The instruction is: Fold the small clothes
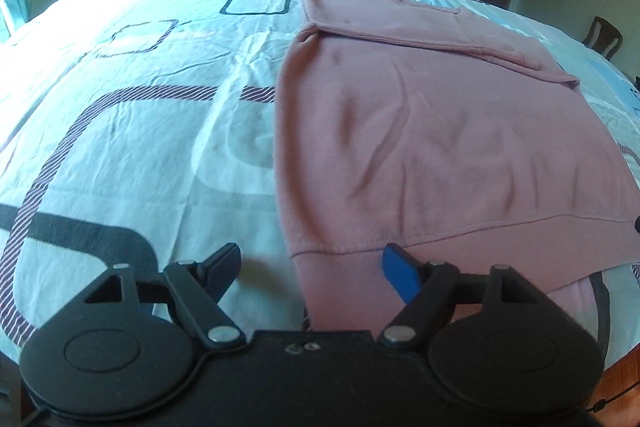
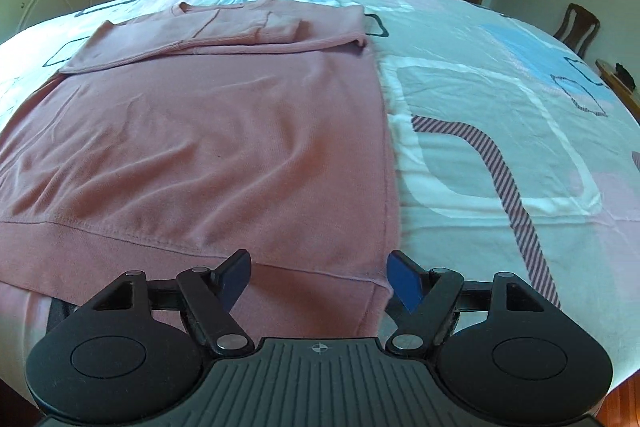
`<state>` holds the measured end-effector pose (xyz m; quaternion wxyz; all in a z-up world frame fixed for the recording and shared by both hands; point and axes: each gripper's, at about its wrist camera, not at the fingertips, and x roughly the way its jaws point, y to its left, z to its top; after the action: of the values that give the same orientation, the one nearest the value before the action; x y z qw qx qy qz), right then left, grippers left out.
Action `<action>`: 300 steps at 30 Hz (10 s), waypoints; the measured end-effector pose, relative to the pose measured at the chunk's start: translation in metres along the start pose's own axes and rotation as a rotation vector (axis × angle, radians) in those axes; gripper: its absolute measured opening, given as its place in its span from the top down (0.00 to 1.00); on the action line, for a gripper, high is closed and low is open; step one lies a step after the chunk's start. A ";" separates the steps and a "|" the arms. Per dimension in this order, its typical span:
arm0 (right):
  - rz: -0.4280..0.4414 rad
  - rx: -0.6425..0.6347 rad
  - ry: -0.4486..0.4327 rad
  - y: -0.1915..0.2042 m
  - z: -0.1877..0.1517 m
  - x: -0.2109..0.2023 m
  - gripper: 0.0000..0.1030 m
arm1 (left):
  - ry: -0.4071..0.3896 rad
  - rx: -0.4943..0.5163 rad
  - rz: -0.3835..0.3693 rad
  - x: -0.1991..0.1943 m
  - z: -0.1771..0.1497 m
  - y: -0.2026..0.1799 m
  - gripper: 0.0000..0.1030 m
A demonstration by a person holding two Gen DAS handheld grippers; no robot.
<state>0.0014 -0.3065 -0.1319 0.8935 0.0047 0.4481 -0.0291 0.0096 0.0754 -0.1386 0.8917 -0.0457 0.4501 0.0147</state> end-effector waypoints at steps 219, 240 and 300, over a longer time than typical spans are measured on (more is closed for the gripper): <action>0.246 -0.083 -0.210 0.042 0.265 0.182 0.34 | -0.206 -0.030 -0.107 0.185 0.264 -0.080 0.58; 0.273 -0.242 -0.172 0.095 0.251 0.230 0.27 | -0.124 -0.016 -0.011 0.212 0.247 -0.112 0.35; 0.246 -0.130 -0.124 0.140 0.235 0.179 0.34 | -0.054 -0.656 -0.518 0.195 0.178 0.000 0.31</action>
<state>0.3039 -0.1835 -0.1375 0.9147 -0.0002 0.3890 0.1094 0.2680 0.0896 -0.1906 0.8156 -0.4386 0.3715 -0.0662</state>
